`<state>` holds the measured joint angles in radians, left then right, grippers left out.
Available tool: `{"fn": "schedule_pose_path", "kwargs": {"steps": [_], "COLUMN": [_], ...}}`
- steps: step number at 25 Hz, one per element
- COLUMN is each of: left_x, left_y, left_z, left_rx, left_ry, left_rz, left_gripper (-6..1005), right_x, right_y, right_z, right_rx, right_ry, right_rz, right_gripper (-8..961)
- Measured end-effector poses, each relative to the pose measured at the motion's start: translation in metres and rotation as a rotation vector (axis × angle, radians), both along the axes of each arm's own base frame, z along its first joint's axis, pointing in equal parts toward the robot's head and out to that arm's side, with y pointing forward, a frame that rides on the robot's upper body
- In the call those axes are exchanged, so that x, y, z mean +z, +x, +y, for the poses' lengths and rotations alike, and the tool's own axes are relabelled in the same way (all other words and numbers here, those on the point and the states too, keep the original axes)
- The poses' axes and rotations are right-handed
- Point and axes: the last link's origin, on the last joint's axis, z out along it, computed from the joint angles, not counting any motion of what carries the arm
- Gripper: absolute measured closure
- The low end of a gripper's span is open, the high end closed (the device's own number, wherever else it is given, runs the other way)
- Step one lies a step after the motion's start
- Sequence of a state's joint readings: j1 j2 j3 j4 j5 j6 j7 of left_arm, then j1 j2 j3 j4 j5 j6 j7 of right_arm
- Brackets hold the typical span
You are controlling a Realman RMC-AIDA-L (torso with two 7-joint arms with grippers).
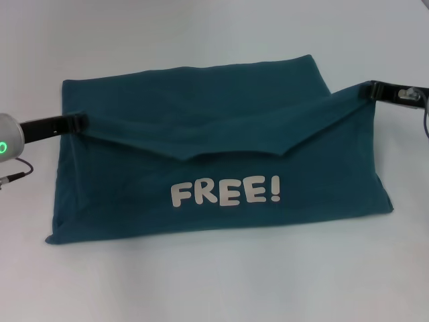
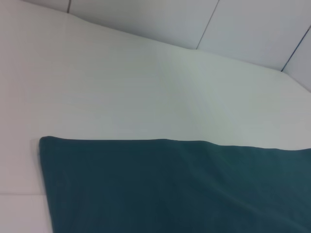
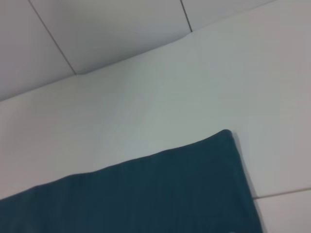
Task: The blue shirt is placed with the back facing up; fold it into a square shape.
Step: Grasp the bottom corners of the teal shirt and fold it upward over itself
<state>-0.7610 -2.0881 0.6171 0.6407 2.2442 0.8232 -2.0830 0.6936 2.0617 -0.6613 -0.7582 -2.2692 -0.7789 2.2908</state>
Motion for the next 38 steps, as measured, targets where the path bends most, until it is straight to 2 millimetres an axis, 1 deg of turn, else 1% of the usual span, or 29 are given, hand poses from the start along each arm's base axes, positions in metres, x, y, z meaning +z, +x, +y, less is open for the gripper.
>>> {"fn": "schedule_pose_path", "kwargs": {"steps": [1, 9, 20, 25, 29, 32, 35, 38], "left_x": [-0.001, -0.008, -0.015, -0.010, -0.009, -0.011, -0.013, -0.016], "left_y": [0.000, 0.000, -0.005, -0.010, -0.010, -0.007, -0.005, -0.003], "left_z": [0.000, 0.001, 0.004, 0.005, 0.007, 0.008, 0.008, 0.009], "left_rx": [-0.001, 0.007, 0.027, 0.050, 0.048, 0.033, 0.028, 0.026], "left_ry": [0.002, 0.029, 0.056, 0.086, 0.088, 0.077, 0.070, 0.063], "left_rz": [0.004, 0.038, 0.102, 0.110, 0.121, 0.133, 0.135, 0.133], "left_gripper": [867, 864, 860, 858, 856, 855, 628, 485], "right_x": [-0.004, -0.013, -0.016, -0.016, -0.016, -0.016, -0.015, -0.016], "right_y": [0.001, 0.000, 0.000, 0.003, 0.003, 0.003, 0.004, 0.004], "right_z": [0.000, 0.002, 0.005, 0.004, 0.005, 0.005, 0.005, 0.004], "right_rx": [0.002, 0.001, -0.006, -0.020, -0.022, -0.023, -0.023, -0.024], "right_ry": [-0.004, -0.002, 0.013, 0.020, 0.022, 0.025, 0.028, 0.026], "right_rz": [-0.008, -0.023, -0.034, -0.026, -0.029, -0.031, -0.035, -0.034], "right_gripper": [917, 917, 918, 918, 918, 809, 689, 543]}}
